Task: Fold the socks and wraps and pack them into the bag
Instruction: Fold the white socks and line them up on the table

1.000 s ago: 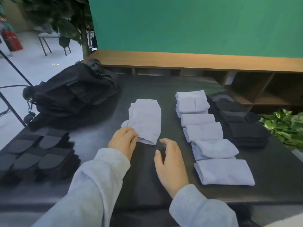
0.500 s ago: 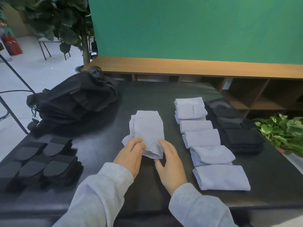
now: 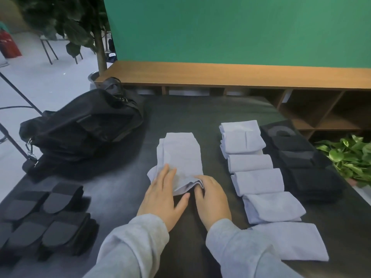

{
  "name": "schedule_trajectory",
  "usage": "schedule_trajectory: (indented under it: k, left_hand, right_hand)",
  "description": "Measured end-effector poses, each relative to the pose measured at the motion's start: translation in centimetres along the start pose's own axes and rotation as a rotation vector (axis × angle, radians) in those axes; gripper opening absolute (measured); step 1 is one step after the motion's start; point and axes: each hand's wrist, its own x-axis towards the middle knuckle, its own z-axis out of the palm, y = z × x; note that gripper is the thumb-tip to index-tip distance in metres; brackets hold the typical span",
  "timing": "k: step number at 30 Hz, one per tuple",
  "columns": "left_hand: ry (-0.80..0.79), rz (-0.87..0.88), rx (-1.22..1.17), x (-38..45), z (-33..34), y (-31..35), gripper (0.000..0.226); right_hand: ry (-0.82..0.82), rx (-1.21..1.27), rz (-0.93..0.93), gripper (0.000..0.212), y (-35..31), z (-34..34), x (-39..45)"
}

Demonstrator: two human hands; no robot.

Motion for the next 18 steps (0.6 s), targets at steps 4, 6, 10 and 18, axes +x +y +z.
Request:
schedule_trajectory:
  k: [4,6,10,18]
  left_hand:
    - [-0.006,-0.046,-0.009,2.6,-0.3,0.0,0.079]
    - [0.0,-0.083,-0.031,4.3,-0.4,-0.1,0.081]
    - [-0.015,-0.117,-0.015,6.6,0.1,-0.9,0.081]
    - [0.004,-0.141,-0.06,6.9,-0.2,-0.6,0.077]
  right_hand:
    - [0.039,0.064,0.107,0.024,-0.5,0.0,1.9]
    - [0.033,0.046,0.119,0.026,-0.7,0.1,3.0]
    - [0.012,-0.02,0.12,0.029,-0.7,0.4,5.0]
    - [-0.05,0.075,0.185,0.031,-1.2,0.3,6.7]
